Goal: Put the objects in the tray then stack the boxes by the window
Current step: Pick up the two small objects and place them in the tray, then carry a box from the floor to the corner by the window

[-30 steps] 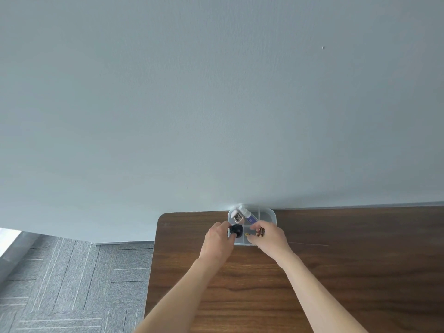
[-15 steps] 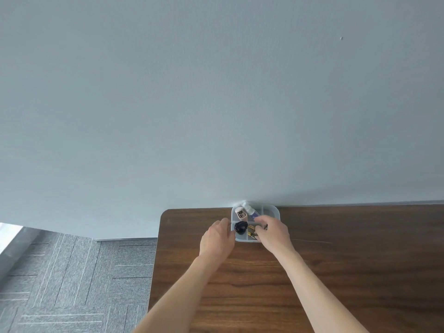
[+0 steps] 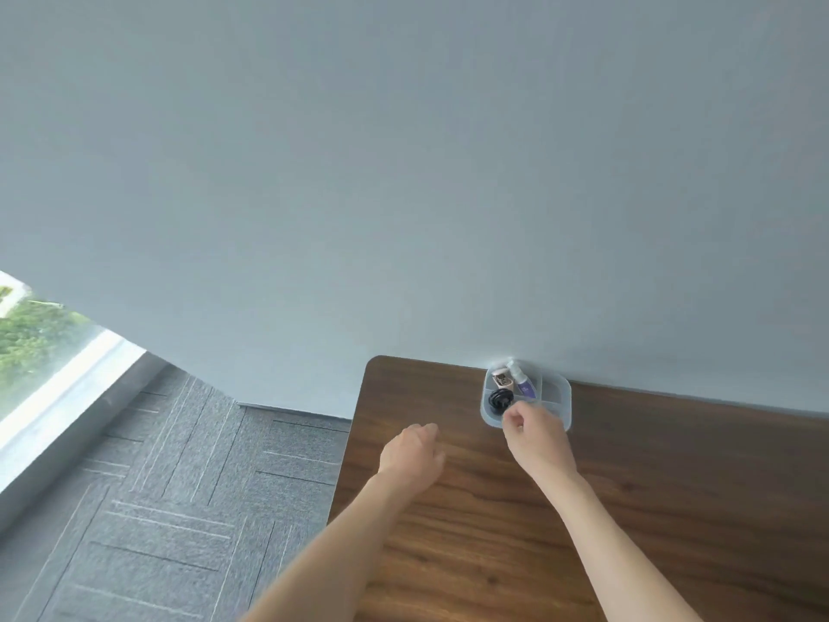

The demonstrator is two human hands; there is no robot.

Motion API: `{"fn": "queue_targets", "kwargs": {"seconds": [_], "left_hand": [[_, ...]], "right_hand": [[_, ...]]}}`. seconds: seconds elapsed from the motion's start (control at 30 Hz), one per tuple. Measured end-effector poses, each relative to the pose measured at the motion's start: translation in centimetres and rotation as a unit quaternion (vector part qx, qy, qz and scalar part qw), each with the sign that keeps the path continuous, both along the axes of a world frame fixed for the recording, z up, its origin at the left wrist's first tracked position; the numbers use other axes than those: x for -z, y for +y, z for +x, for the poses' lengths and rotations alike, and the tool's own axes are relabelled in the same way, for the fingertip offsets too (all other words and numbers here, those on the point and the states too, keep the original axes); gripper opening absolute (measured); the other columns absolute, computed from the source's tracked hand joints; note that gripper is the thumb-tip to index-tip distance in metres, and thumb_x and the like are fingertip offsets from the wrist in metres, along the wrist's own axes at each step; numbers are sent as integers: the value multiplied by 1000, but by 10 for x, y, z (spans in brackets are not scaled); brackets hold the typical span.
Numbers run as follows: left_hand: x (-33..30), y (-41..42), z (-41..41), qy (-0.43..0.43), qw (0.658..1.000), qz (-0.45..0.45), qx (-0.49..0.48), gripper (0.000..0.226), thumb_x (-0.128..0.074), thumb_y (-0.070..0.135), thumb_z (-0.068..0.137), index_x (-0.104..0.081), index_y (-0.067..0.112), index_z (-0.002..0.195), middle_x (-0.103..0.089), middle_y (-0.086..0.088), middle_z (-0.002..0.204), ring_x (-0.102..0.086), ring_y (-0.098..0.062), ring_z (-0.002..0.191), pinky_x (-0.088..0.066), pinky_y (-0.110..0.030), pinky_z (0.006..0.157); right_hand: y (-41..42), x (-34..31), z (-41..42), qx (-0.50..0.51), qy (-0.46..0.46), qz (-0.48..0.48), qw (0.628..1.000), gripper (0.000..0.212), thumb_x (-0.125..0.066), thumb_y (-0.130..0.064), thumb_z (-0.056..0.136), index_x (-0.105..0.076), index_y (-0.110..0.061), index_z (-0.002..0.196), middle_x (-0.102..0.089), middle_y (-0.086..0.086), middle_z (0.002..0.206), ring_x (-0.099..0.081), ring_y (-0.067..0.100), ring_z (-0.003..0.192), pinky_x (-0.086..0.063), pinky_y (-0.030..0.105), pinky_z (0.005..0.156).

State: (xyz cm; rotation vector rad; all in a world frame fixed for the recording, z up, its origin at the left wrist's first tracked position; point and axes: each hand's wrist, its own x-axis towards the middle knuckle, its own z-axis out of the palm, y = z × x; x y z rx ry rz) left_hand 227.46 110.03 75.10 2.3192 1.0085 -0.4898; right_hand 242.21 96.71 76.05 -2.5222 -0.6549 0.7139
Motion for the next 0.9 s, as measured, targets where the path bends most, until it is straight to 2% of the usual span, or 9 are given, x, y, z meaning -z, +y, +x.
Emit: {"fn": "queue_targets", "kwargs": {"seconds": [0.1, 0.23, 0.37, 0.5, 0.7, 0.77, 0.9], "left_hand": [[-13, 2, -40, 13, 1000, -1, -16, 24, -53, 31, 91, -54, 11, 104, -58, -8, 110, -59, -31, 103, -44, -34, 76], [-26, 5, -103, 20, 999, 2, -33, 27, -53, 30, 89, -56, 12, 109, -58, -9, 116, -59, -31, 108, -49, -38, 88], [-40, 6, -188, 6, 996, 4, -93, 29, -53, 30, 87, -57, 16, 112, -62, -6, 117, -61, -30, 109, -50, -39, 88], [-58, 2, -305, -22, 987, 23, -156, 36, -53, 31, 91, -56, 16, 123, -60, -5, 128, -59, -28, 116, -49, -37, 93], [-92, -35, -544, -43, 956, 54, -286, 36, -54, 30, 90, -55, 14, 122, -60, -9, 126, -57, -30, 116, -49, -40, 94], [-103, -56, -632, -33, 938, 66, -339, 38, -55, 30, 90, -55, 14, 125, -59, -10, 129, -55, -30, 119, -49, -41, 96], [-119, -109, -803, 5, 887, 76, -456, 41, -55, 33, 93, -53, 16, 130, -56, -8, 134, -53, -28, 124, -45, -39, 98]], "right_hand": [[2, -11, -40, -87, 15, -40, 995, 15, -53, -33, 93, -67, -27, 94, -69, -11, 93, -64, 14, 90, -56, 37, 80], [17, -26, -104, -213, 47, -93, 971, 22, -58, -38, 89, -69, -28, 106, -67, -12, 99, -63, 12, 97, -53, 34, 87], [39, -53, -184, -300, 22, -97, 949, 27, -58, -37, 91, -68, -25, 114, -68, -9, 107, -64, 13, 99, -54, 33, 89], [65, -84, -285, -392, -19, -103, 914, 32, -57, -35, 92, -66, -22, 119, -68, -3, 117, -64, 18, 106, -52, 32, 87], [90, -116, -510, -523, -37, -104, 845, 33, -61, -39, 90, -67, -20, 116, -71, 0, 116, -65, 18, 109, -51, 29, 91], [91, -124, -601, -574, -34, -105, 811, 33, -63, -39, 88, -68, -21, 114, -72, 0, 115, -65, 17, 109, -51, 28, 91], [83, -141, -782, -672, -35, -101, 733, 38, -62, -41, 91, -65, -20, 123, -69, 1, 122, -64, 20, 114, -50, 30, 94]]}}
